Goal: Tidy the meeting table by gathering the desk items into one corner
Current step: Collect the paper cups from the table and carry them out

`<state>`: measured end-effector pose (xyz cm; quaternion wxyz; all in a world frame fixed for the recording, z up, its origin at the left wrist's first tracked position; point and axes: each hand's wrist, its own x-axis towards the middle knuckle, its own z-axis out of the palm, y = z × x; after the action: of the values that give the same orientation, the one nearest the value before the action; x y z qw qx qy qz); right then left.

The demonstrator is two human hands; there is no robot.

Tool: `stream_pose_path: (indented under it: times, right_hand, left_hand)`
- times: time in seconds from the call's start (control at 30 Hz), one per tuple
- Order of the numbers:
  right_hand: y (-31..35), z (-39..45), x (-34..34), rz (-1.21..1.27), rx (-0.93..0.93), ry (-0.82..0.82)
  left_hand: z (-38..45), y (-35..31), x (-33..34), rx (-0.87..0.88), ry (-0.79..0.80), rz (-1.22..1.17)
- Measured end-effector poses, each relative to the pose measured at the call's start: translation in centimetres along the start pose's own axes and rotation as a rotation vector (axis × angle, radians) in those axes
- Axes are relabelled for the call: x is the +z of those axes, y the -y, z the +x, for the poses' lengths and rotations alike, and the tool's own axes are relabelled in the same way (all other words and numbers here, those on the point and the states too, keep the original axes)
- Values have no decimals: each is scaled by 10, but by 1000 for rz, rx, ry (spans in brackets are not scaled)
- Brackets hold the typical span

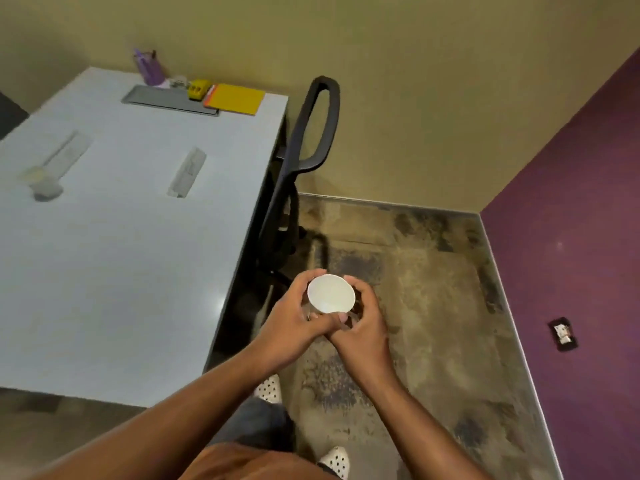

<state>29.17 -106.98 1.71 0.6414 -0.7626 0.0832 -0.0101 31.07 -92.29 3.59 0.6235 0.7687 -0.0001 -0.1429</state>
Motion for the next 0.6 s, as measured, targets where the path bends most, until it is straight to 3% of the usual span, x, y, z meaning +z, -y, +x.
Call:
stream_pose_path:
  times: [0.2, 0.6]
  right_hand:
    - [5, 74, 71, -85, -30, 254]
    - [16, 186, 231, -181, -43, 530]
  left_hand:
    - [37, 20, -68, -78, -236, -38]
    - [112, 67, -212, -172, -500, -206]
